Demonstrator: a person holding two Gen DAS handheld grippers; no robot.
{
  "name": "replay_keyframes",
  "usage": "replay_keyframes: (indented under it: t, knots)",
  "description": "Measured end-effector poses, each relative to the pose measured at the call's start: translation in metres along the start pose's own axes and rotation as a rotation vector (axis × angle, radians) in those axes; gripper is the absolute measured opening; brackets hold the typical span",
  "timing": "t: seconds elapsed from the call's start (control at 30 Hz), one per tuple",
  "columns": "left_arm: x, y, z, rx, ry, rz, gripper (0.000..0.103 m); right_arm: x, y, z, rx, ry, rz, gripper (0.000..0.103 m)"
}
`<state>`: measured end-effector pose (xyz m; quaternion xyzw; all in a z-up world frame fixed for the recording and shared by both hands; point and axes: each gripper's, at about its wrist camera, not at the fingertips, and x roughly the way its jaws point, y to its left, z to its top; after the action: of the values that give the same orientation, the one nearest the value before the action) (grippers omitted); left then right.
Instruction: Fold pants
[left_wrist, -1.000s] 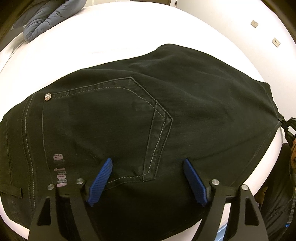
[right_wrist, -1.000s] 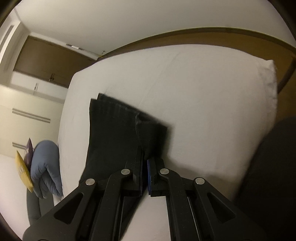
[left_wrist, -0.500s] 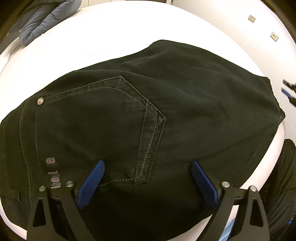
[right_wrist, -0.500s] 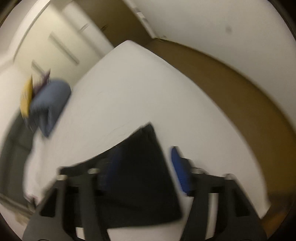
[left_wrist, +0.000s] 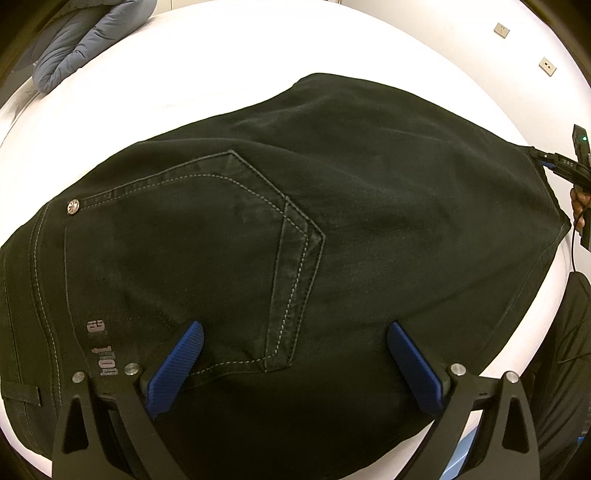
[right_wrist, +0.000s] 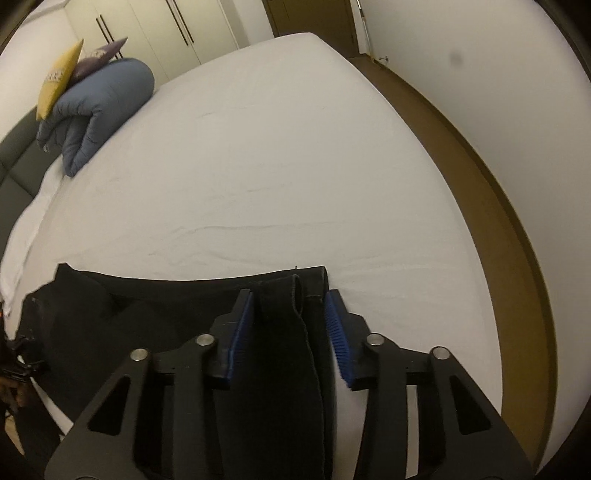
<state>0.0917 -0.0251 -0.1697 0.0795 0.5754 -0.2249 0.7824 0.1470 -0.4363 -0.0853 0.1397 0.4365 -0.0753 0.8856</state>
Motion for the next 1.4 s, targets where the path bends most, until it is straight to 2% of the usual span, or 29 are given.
replay_keyframes:
  t: [0.03,0.07,0.17,0.27,0.3,0.33,0.4,0.57,0.6,0.67,0.7,0.73,0.77,0.8,0.83,0.87,0.93,1.07,1.17,1.23,1.27,1.3,1.33,1.4]
  knots:
    - [0.0,-0.001,0.0,0.001,0.0,-0.001,0.101,0.004,0.001,0.002,-0.009,-0.003,-0.012,0.029]
    - [0.001,-0.002,0.0,0.001,0.0,-0.002,0.101,0.011,0.003,0.01,-0.02,-0.004,-0.033,0.02]
    - [-0.002,0.0,-0.002,0.002,-0.002,-0.003,0.101,0.001,0.008,0.007,-0.039,-0.025,-0.071,0.009]
    - [-0.002,0.001,-0.002,0.001,-0.002,-0.003,0.101,0.003,0.009,0.009,-0.056,-0.044,-0.127,0.007]
    - [-0.003,0.002,-0.003,0.001,-0.003,-0.003,0.101,-0.002,0.009,0.007,-0.046,-0.063,-0.159,0.001]
    - [-0.003,0.002,-0.003,-0.002,-0.007,-0.003,0.101,-0.006,0.006,0.005,-0.015,-0.087,-0.189,0.0]
    - [-0.005,0.004,-0.006,-0.007,-0.017,-0.002,0.101,-0.012,-0.007,0.0,0.088,-0.12,-0.184,0.0]
    - [-0.005,0.004,-0.012,-0.013,-0.034,0.005,0.101,0.0,-0.023,-0.014,0.184,-0.112,-0.205,0.0]
    - [-0.005,0.005,-0.013,-0.017,-0.038,0.003,0.1,-0.002,-0.036,-0.019,0.217,-0.116,-0.204,0.0]
    - [-0.006,0.007,-0.015,-0.025,-0.049,-0.001,0.1,-0.006,-0.058,-0.027,0.296,-0.139,-0.254,0.0]
    - [-0.006,0.009,-0.017,-0.027,-0.055,-0.005,0.101,-0.009,-0.057,-0.031,0.325,-0.159,-0.246,0.0]
    - [-0.008,0.012,-0.018,-0.032,-0.063,-0.011,0.101,-0.015,-0.065,-0.034,0.359,-0.162,-0.254,0.0]
    - [-0.01,0.014,-0.02,-0.039,-0.073,-0.02,0.101,-0.028,-0.069,-0.037,0.384,-0.156,-0.311,0.0]
    - [-0.013,0.016,-0.022,-0.05,-0.087,-0.032,0.101,-0.043,-0.067,-0.04,0.388,-0.168,-0.351,0.007]
    - [-0.014,0.018,-0.023,-0.059,-0.097,-0.042,0.101,-0.056,-0.063,-0.043,0.384,-0.191,-0.359,0.007]
    - [-0.015,0.021,-0.026,-0.072,-0.111,-0.055,0.101,-0.076,-0.051,-0.047,0.364,-0.227,-0.297,0.007]
    - [-0.017,0.025,-0.03,-0.089,-0.128,-0.066,0.101,-0.099,-0.026,-0.059,0.333,-0.234,-0.138,0.007]
    - [-0.019,0.026,-0.035,-0.101,-0.145,-0.054,0.101,-0.094,0.084,-0.099,0.142,-0.104,0.281,0.007]
    - [-0.027,0.029,-0.043,-0.122,-0.163,-0.071,0.101,-0.064,0.147,-0.135,0.08,0.011,0.469,0.007]
    - [-0.033,0.036,-0.042,-0.135,-0.171,-0.078,0.101,-0.033,0.168,-0.165,0.062,0.106,0.464,0.007]
    - [-0.035,0.039,-0.044,-0.137,-0.175,-0.076,0.1,-0.016,0.164,-0.174,0.074,0.162,0.421,0.007]
    - [-0.036,0.042,-0.047,-0.137,-0.179,-0.08,0.098,-0.004,0.154,-0.185,0.092,0.189,0.37,0.0]
    - [-0.039,0.046,-0.05,-0.135,-0.186,-0.088,0.097,-0.004,0.14,-0.193,0.121,0.163,0.393,0.0]
    - [-0.045,0.053,-0.056,-0.136,-0.201,-0.087,0.097,-0.014,0.106,-0.194,0.186,0.09,0.318,0.0]
